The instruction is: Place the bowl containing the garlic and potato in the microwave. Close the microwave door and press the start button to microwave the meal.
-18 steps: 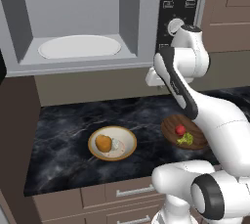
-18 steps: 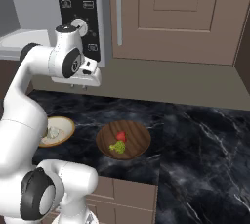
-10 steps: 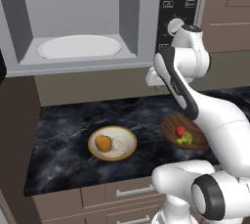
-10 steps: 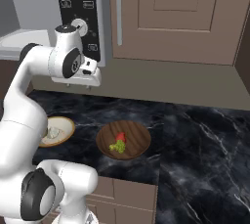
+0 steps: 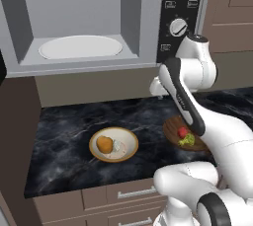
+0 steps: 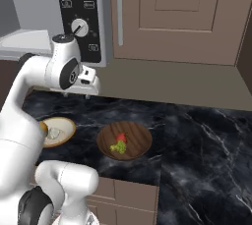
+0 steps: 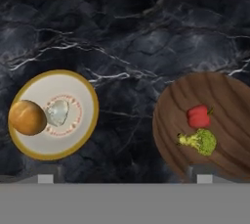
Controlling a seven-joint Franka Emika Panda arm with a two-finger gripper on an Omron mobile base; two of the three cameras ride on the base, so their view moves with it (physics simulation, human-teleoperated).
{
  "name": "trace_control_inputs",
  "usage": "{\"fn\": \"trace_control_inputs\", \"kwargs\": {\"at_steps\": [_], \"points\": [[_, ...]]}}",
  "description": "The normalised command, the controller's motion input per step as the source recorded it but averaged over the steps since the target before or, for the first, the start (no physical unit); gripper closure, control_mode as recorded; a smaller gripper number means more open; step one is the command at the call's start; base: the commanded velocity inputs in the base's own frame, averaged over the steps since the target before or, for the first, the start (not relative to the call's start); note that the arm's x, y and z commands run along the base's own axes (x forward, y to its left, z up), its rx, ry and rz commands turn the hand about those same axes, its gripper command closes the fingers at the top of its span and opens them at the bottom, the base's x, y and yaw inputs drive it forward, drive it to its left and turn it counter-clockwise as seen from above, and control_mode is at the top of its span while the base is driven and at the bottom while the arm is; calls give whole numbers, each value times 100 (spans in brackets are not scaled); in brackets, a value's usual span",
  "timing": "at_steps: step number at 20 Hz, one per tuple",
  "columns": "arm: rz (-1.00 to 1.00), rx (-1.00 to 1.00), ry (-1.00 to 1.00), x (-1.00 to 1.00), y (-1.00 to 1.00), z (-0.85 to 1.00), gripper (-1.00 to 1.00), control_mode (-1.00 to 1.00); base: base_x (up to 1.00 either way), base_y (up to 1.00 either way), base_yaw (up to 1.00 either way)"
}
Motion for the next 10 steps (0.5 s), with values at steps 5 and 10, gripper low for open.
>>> {"fn": "trace_control_inputs", "kwargs": {"at_steps": [5, 10], "points": [[0, 0, -6, -26, 11, -58, -100, -100, 0, 0, 0], [-3, 0, -7, -16, 12, -46, -100, -100, 0, 0, 0]]}}
